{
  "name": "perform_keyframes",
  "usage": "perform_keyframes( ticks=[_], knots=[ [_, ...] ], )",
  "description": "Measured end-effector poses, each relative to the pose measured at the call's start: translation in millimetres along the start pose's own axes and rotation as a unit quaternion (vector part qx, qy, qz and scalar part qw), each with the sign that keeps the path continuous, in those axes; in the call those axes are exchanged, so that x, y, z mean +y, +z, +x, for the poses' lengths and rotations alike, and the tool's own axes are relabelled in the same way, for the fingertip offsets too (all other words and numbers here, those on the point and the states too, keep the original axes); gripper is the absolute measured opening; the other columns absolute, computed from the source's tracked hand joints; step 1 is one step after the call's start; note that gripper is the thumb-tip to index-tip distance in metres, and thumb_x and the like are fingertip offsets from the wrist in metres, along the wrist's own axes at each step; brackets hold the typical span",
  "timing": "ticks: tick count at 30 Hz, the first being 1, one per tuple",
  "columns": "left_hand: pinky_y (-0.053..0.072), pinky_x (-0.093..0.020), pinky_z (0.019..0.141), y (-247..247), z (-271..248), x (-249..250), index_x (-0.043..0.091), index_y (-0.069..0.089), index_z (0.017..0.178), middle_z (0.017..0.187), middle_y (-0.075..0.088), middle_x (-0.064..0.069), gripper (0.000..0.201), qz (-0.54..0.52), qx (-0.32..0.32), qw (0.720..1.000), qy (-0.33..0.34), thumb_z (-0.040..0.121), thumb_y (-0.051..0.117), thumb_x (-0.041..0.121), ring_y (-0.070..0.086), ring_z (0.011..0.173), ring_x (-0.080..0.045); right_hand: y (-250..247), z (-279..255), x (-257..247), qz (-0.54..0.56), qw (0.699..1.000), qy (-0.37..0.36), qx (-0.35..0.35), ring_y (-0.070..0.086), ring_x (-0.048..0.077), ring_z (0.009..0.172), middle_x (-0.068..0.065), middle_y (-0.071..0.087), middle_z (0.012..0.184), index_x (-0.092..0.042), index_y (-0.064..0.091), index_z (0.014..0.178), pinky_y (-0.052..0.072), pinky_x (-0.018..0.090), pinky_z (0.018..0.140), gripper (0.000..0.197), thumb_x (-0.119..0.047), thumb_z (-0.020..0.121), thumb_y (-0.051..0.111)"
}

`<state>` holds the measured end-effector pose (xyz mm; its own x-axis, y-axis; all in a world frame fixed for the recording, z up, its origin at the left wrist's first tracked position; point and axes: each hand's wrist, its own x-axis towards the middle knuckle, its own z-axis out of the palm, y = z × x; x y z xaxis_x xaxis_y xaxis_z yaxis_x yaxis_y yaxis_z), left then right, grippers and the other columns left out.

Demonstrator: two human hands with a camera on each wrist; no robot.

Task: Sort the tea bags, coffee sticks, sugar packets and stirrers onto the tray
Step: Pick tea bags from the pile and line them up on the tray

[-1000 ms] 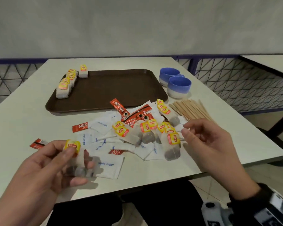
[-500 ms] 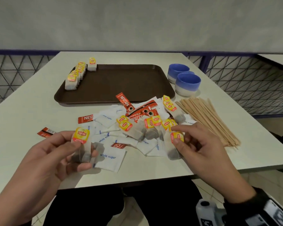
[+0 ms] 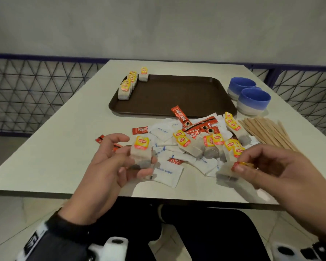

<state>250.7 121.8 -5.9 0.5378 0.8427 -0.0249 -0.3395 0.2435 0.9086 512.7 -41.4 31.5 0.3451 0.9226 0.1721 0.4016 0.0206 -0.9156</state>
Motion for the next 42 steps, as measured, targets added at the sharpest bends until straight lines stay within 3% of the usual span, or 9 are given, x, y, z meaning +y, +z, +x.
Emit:
perform_keyframes(
  ticks=[2, 6, 9, 15, 18, 21, 25, 33, 42],
  knots=[
    [0.056, -0.056, 0.088, 0, 0, 0, 0.019, 0.043, 0.104, 0.116, 0.067, -0.034, 0.041, 0.001, -0.014, 1.0, 0.002, 0.084, 0.042, -0.018, 0.068, 0.104, -0.052, 17, 10, -19, 0.051, 0.998, 0.01, -0.038, 0.061, 0.016, 0.06, 0.01, 0.07, 0.073, -0.017, 0.077, 0.079, 0.052, 0.021, 0.057, 0.021, -0.032, 0.065, 0.081],
    [0.063, -0.044, 0.079, -4, 1, -1, 0.005, 0.052, 0.089, 0.094, 0.067, -0.017, 0.03, 0.037, -0.021, 0.999, -0.002, 0.096, 0.037, -0.02, 0.075, 0.087, -0.038, 58, 34, -43, 0.192, 0.972, 0.043, -0.127, 0.066, 0.022, 0.064, 0.017, 0.071, 0.075, -0.007, 0.075, 0.08, 0.057, 0.026, 0.06, 0.019, -0.019, 0.066, 0.081],
    [0.061, -0.046, 0.082, -5, 2, -3, -0.001, 0.065, 0.093, 0.094, 0.063, -0.022, 0.033, 0.046, -0.003, 0.999, -0.008, 0.098, 0.036, -0.015, 0.073, 0.083, -0.036, 86, 51, -48, 0.243, 0.957, 0.073, -0.14, 0.07, 0.022, 0.068, 0.018, 0.072, 0.079, 0.001, 0.07, 0.089, 0.059, 0.026, 0.063, 0.018, -0.007, 0.074, 0.076],
    [0.063, -0.036, 0.081, -8, 2, 1, -0.008, 0.067, 0.114, 0.115, 0.07, -0.027, 0.059, -0.036, -0.024, 0.999, -0.021, 0.094, 0.059, 0.047, 0.071, 0.103, -0.03, 116, 64, -48, 0.254, 0.954, 0.119, -0.102, 0.068, 0.026, 0.068, 0.022, 0.07, 0.078, -0.001, 0.068, 0.091, 0.061, 0.029, 0.066, 0.011, -0.002, 0.082, 0.074],
    [0.06, -0.036, 0.083, -13, 1, -4, -0.004, 0.072, 0.104, 0.113, 0.066, -0.033, 0.041, 0.014, -0.046, 0.999, 0.003, 0.085, 0.075, 0.033, 0.069, 0.1, -0.029, 120, 63, -48, 0.261, 0.952, 0.128, -0.099, 0.069, 0.025, 0.068, 0.02, 0.072, 0.079, -0.003, 0.068, 0.09, 0.061, 0.029, 0.066, 0.015, -0.007, 0.078, 0.075],
    [0.059, -0.034, 0.082, -14, 0, -5, 0.003, 0.075, 0.09, 0.095, 0.07, -0.021, 0.012, 0.028, -0.052, 0.998, 0.01, 0.087, 0.076, 0.015, 0.07, 0.092, -0.023, 119, 61, -49, 0.255, 0.954, 0.122, -0.099, 0.07, 0.027, 0.072, 0.024, 0.072, 0.083, -0.005, 0.069, 0.089, 0.062, 0.032, 0.069, 0.016, -0.01, 0.075, 0.077],
    [0.061, -0.03, 0.077, -12, 0, -3, -0.01, 0.068, 0.096, 0.095, 0.071, -0.02, 0.026, 0.002, -0.057, 0.998, 0.006, 0.085, 0.067, 0.013, 0.071, 0.089, -0.022, 112, 57, -47, 0.222, 0.965, 0.099, -0.1, 0.073, 0.027, 0.074, 0.023, 0.073, 0.081, -0.005, 0.069, 0.09, 0.063, 0.031, 0.069, 0.016, -0.01, 0.076, 0.076],
    [0.061, -0.03, 0.077, -10, -2, -1, -0.004, 0.07, 0.093, 0.098, 0.071, -0.021, 0.024, 0.019, -0.074, 0.997, -0.009, 0.089, 0.061, 0.018, 0.069, 0.088, -0.023, 93, 54, -48, 0.127, 0.984, 0.056, -0.113, 0.075, 0.032, 0.071, 0.023, 0.074, 0.08, -0.006, 0.072, 0.1, 0.062, 0.031, 0.063, 0.029, -0.011, 0.072, 0.079],
    [0.06, -0.035, 0.082, -13, -2, -2, -0.018, 0.062, 0.101, 0.113, 0.067, -0.034, 0.037, 0.046, -0.084, 0.995, -0.008, 0.094, 0.064, 0.019, 0.069, 0.099, -0.031, 93, 57, -42, 0.173, 0.979, 0.04, -0.104, 0.07, 0.022, 0.07, 0.013, 0.074, 0.081, -0.005, 0.076, 0.097, 0.059, 0.026, 0.062, 0.027, -0.006, 0.071, 0.078]
  ],
)
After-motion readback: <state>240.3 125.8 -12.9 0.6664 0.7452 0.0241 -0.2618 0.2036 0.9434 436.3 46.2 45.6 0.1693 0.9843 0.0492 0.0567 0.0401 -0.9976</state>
